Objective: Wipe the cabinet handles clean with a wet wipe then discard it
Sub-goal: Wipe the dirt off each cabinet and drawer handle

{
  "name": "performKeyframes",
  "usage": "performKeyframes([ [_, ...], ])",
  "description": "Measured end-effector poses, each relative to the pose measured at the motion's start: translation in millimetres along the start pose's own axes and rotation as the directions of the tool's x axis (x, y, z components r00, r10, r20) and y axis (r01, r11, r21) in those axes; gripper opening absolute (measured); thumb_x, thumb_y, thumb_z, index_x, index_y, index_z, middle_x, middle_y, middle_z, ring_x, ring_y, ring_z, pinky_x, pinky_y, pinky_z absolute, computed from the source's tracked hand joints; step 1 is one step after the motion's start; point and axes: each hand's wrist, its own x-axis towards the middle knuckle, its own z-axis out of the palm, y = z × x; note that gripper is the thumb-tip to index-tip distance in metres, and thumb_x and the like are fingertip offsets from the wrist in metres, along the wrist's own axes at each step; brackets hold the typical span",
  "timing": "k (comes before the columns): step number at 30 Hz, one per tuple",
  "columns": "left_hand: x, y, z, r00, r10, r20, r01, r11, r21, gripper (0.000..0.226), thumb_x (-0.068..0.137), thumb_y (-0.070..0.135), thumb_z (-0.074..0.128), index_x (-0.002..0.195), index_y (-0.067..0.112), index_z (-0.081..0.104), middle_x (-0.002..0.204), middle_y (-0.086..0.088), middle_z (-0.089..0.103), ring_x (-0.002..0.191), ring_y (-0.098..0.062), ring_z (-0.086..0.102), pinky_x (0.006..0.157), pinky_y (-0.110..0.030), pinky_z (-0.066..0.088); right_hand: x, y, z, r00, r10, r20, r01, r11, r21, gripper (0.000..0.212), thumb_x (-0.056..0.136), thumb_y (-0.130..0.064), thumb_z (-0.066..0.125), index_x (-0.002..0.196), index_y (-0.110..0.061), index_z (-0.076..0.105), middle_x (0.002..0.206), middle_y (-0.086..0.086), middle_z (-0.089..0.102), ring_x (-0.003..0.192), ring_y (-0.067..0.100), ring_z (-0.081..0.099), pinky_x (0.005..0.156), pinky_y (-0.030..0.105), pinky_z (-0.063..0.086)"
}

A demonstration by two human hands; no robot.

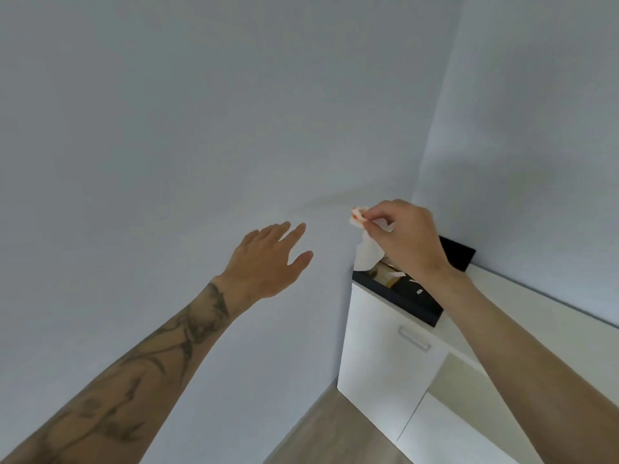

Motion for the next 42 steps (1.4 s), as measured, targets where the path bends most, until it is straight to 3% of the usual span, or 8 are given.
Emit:
performKeyframes([
  [5, -111.7, 5.0, -55.5, 0.983, -0.179, -0.042, 0.18, 0.983, 0.027, 0.068, 0.109, 0.064, 0.026, 0.169, 0.035, 0.012, 0.176, 0.004, 0.018, 0.162, -0.018, 0.017, 0.132, -0.042, 0.015, -39.2, -65.1, -14.2, 0.988, -0.139, 0.069, 0.131, 0.985, 0.11, 0.01, 0.092, -0.012, 0.076, 0.099, -0.017, 0.081, 0.104, -0.001, 0.079, 0.096, 0.018, 0.071, 0.091, 0.043, 0.056],
  [9, -212.0, -0.5, -95.2, 0.943, -0.325, -0.073, 0.33, 0.942, 0.06, 0.069, 0.109, 0.064, 0.026, 0.169, 0.034, 0.011, 0.176, 0.003, 0.017, 0.162, -0.018, 0.017, 0.132, -0.042, 0.015, -73.6, -125.8, -12.1, 0.958, -0.247, 0.144, 0.215, 0.954, 0.21, 0.006, 0.093, -0.021, 0.077, 0.096, -0.018, 0.081, 0.103, -0.001, 0.08, 0.096, 0.018, 0.073, 0.089, 0.04, 0.056],
  [17, -452.0, -37.2, -174.2, 0.768, -0.612, -0.188, 0.636, 0.763, 0.112, 0.069, 0.108, 0.065, 0.026, 0.169, 0.032, 0.018, 0.175, 0.003, 0.019, 0.161, -0.019, 0.019, 0.132, -0.041, 0.015, -179.2, -302.2, 26.0, 0.815, -0.525, 0.248, 0.377, 0.803, 0.461, 0.012, 0.092, -0.031, 0.08, 0.092, -0.02, 0.081, 0.092, -0.007, 0.077, 0.084, 0.006, 0.07, 0.07, 0.012, 0.046],
  [21, -595.7, -52.5, -202.4, 0.636, -0.744, -0.205, 0.771, 0.625, 0.122, 0.064, 0.108, 0.063, 0.032, 0.163, 0.03, 0.035, 0.174, 0.004, 0.024, 0.16, -0.018, 0.023, 0.13, -0.041, 0.017, -269.6, -409.4, 54.0, 0.706, -0.647, 0.287, 0.391, 0.695, 0.604, 0.018, 0.093, -0.039, 0.079, 0.086, -0.023, 0.08, 0.085, -0.026, 0.071, 0.081, -0.017, 0.064, 0.069, 0.002, 0.043],
  [25, -759.1, -57.2, -219.7, 0.493, -0.847, -0.197, 0.87, 0.478, 0.123, 0.067, 0.109, 0.063, 0.033, 0.166, 0.03, 0.027, 0.174, 0.003, 0.023, 0.161, -0.019, 0.021, 0.13, -0.041, 0.017, -391.9, -517.7, 81.8, 0.584, -0.748, 0.315, 0.389, 0.599, 0.7, 0.022, 0.093, -0.043, 0.078, 0.089, -0.021, 0.081, 0.082, -0.021, 0.072, 0.079, -0.016, 0.064, 0.067, 0.002, 0.041],
  [29, -918.8, -47.4, -238.0, 0.347, -0.917, -0.196, 0.934, 0.321, 0.154, 0.068, 0.109, 0.064, 0.03, 0.168, 0.029, 0.023, 0.175, 0.003, 0.021, 0.161, -0.02, 0.021, 0.131, -0.044, 0.019, -521.3, -613.7, 95.1, 0.47, -0.831, 0.299, 0.366, 0.491, 0.79, 0.018, 0.093, -0.037, 0.08, 0.091, -0.019, 0.082, 0.08, -0.032, 0.066, 0.078, -0.025, 0.06, 0.07, -0.002, 0.041],
  [38, -1236.1, -19.3, -269.6, -0.02, -0.964, -0.263, 0.997, -0.039, 0.067, 0.068, 0.109, 0.062, 0.031, 0.167, 0.027, 0.025, 0.174, 0.003, 0.021, 0.161, -0.017, 0.019, 0.13, -0.041, 0.016, -790.0, -825.9, 99.7, 0.189, -0.962, 0.198, 0.296, 0.248, 0.922, 0.017, 0.093, -0.038, 0.081, 0.093, -0.02, 0.084, 0.09, -0.014, 0.08, 0.077, -0.023, 0.061, 0.07, -0.002, 0.041],
  [42, -1371.9, -9.5, -272.8, -0.189, -0.938, -0.291, 0.979, -0.205, 0.022, 0.067, 0.105, 0.065, 0.03, 0.162, 0.029, 0.034, 0.171, 0.006, 0.028, 0.159, -0.016, 0.024, 0.129, -0.04, 0.018, -915.5, -918.0, 104.1, 0.067, -0.985, 0.156, 0.215, 0.167, 0.962, 0.018, 0.092, -0.039, 0.081, 0.094, -0.021, 0.083, 0.097, -0.014, 0.081, 0.083, -0.006, 0.07, 0.076, 0.002, 0.046],
])
